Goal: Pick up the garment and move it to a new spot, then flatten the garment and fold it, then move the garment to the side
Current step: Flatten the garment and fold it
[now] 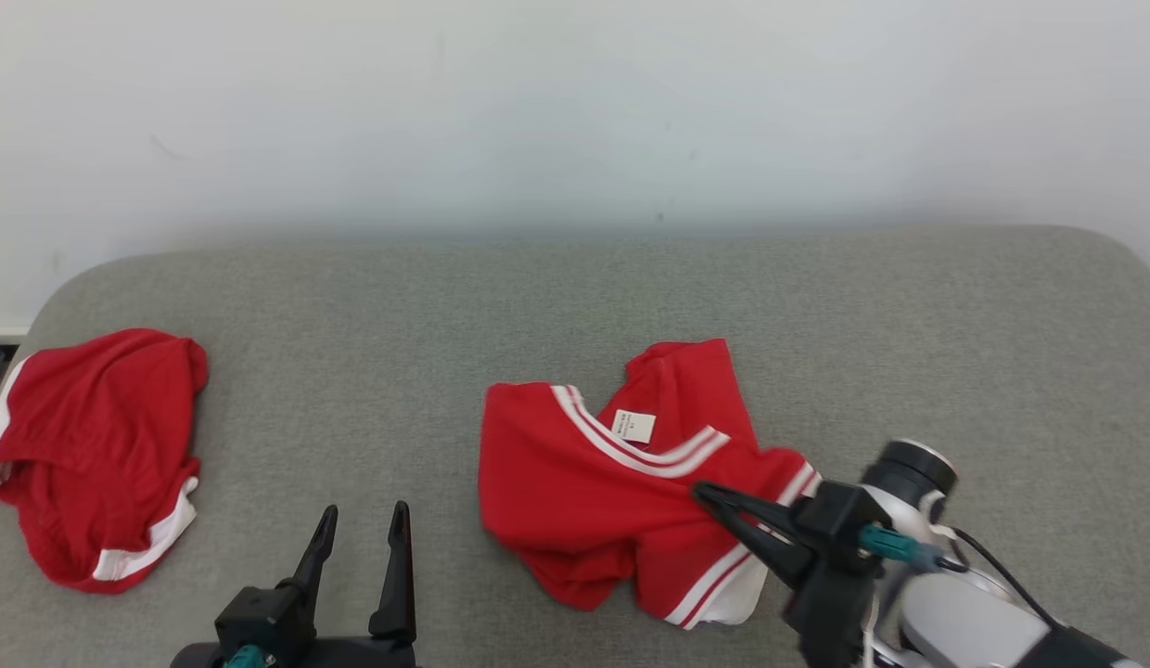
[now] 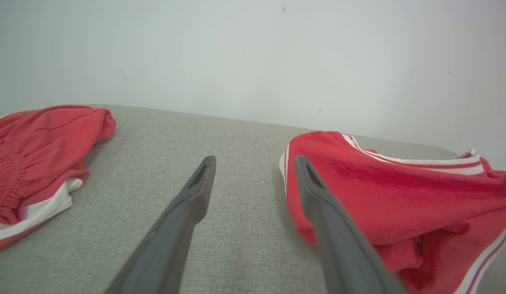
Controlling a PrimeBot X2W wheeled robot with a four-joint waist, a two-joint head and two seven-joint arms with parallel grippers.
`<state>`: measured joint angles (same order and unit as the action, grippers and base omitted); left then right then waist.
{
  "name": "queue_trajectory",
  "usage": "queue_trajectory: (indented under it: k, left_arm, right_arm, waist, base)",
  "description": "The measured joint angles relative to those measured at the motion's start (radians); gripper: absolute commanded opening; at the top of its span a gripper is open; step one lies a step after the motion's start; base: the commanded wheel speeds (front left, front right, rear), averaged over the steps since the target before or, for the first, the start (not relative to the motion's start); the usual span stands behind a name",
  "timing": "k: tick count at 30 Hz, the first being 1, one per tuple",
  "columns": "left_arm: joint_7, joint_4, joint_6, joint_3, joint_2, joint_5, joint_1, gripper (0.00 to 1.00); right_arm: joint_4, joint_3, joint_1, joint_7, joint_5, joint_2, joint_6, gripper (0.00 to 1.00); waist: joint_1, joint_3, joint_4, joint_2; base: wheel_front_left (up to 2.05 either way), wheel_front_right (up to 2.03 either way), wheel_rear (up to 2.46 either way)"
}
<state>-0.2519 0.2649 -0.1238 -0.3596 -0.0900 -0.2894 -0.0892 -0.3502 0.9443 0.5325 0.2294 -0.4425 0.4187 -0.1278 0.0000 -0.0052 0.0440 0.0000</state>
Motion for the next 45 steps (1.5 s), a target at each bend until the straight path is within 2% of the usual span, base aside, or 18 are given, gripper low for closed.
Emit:
queue_trajectory:
  k: [7,15,18,22,27,32,33,34,37,45]
  left_arm:
    - [0.0,-0.003,0.0,-0.006,0.002,0.0,0.0,1.0]
    - [0.0,-0.006,0.002,-0.021,0.006,0.0,-0.001,1.0]
    - [0.0,-0.005,0.002,-0.033,0.01,0.001,-0.005,1.0]
    - [0.0,-0.002,0.002,-0.027,0.01,0.0,-0.005,1.0]
    - [0.0,0.004,0.002,-0.026,0.01,0.0,-0.006,1.0]
    - [0.0,0.012,0.002,-0.023,0.01,-0.001,-0.008,1.0]
    - [0.0,0.013,0.002,-0.019,0.01,-0.002,-0.008,1.0]
    - [0.0,0.015,0.002,-0.018,0.01,-0.002,-0.009,1.0]
    - [0.0,0.015,0.002,-0.015,0.01,-0.002,-0.01,1.0]
    - [0.0,0.016,0.011,-0.014,0.001,-0.006,-0.022,1.0]
  right_arm:
    - [0.004,-0.042,-0.104,0.008,-0.035,0.139,0.0,0.0]
    - [-0.075,-0.153,-0.118,0.009,-0.114,0.218,0.008,0.0]
    - [-0.129,-0.186,-0.155,-0.005,-0.156,0.23,0.049,0.0]
    - [-0.222,-0.197,-0.199,-0.088,-0.205,0.225,0.09,0.0]
    - [-0.293,-0.203,-0.239,-0.156,-0.25,0.215,0.112,0.0]
    - [-0.315,-0.215,-0.236,-0.199,-0.279,0.184,0.132,0.0]
    - [-0.317,-0.215,-0.231,-0.204,-0.28,0.177,0.133,0.68]
    - [-0.312,-0.22,-0.23,-0.202,-0.281,0.171,0.133,1.0]
    - [-0.289,-0.246,-0.214,-0.193,-0.313,0.159,0.131,1.0]
    - [-0.157,-0.279,-0.166,-0.119,-0.31,0.144,0.138,1.0]
  waist:
    - [0.0,-0.004,-0.042,0.0]
    - [0.0,0.008,-0.065,0.0]
    - [0.0,0.012,-0.058,0.0]
    - [0.0,0.018,-0.053,0.0]
    - [0.0,0.023,-0.05,0.0]
    - [0.0,0.025,-0.053,0.0]
    - [0.0,0.024,-0.055,0.0]
    - [0.0,0.024,-0.057,0.0]
    - [0.0,0.023,-0.063,0.0]
    - [0.0,0.027,-0.09,0.0]
  base:
    - [0.0,0.0,0.0]
    - [0.0,0.0,0.0]
    - [0.0,0.0,0.0]
    - [0.0,0.0,0.0]
    - [0.0,0.0,0.0]
    - [0.0,0.0,0.0]
    - [0.0,0.0,0.0]
    - [0.0,0.0,0.0]
    - [0.0,0.0,0.0]
    - [0.0,0.0,0.0]
